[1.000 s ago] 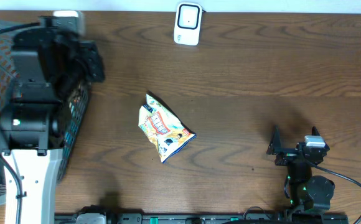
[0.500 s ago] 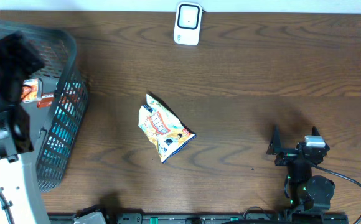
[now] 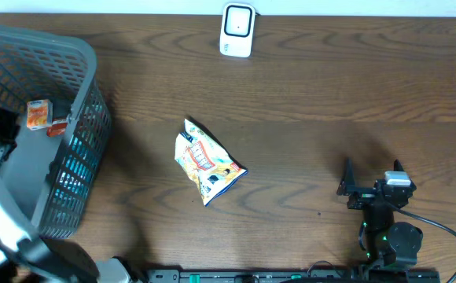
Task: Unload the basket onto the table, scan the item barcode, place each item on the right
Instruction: 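Move the left gripper back into the basket toward the teal mouthwash bottle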
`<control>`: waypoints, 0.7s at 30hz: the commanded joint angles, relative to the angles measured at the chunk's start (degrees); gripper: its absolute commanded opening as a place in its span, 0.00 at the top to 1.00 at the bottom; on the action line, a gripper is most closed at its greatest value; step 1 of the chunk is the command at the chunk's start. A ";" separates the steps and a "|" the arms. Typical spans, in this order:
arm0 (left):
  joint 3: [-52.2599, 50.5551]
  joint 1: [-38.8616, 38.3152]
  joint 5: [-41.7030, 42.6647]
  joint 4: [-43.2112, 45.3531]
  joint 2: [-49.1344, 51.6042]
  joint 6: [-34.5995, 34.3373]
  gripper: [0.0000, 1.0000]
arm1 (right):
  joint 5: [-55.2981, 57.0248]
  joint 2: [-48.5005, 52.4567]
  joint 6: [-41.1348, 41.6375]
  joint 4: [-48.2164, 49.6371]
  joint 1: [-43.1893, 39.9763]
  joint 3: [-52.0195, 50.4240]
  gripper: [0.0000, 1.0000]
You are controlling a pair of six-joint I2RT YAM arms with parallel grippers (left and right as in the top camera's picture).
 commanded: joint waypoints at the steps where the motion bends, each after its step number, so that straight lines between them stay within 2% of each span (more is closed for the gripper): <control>1: 0.35 -0.20 3.65 -0.28 4.04 10.36 0.39 | 0.07 -0.26 0.76 -0.20 0.26 -0.07 0.01; 2: 0.07 -0.31 4.24 -0.15 4.85 12.24 0.15 | 0.07 -0.26 0.76 -0.22 0.26 -0.07 0.01; 5: -1.36 -0.46 4.22 1.49 6.62 17.53 0.12 | 0.07 -0.26 0.76 -0.22 0.26 -0.07 0.01; 13: -6.78 -0.48 7.23 1.75 7.69 38.75 0.12 | 0.07 -0.26 0.76 -0.22 0.28 -0.07 0.01; 16: -7.56 -0.46 7.34 1.11 7.69 43.58 0.11 | 0.07 -0.26 0.76 -0.20 0.26 -0.07 0.01; 21: -7.80 -0.46 3.13 -4.68 7.74 50.73 0.10 | 0.07 -0.26 0.76 -0.22 0.26 -0.07 0.01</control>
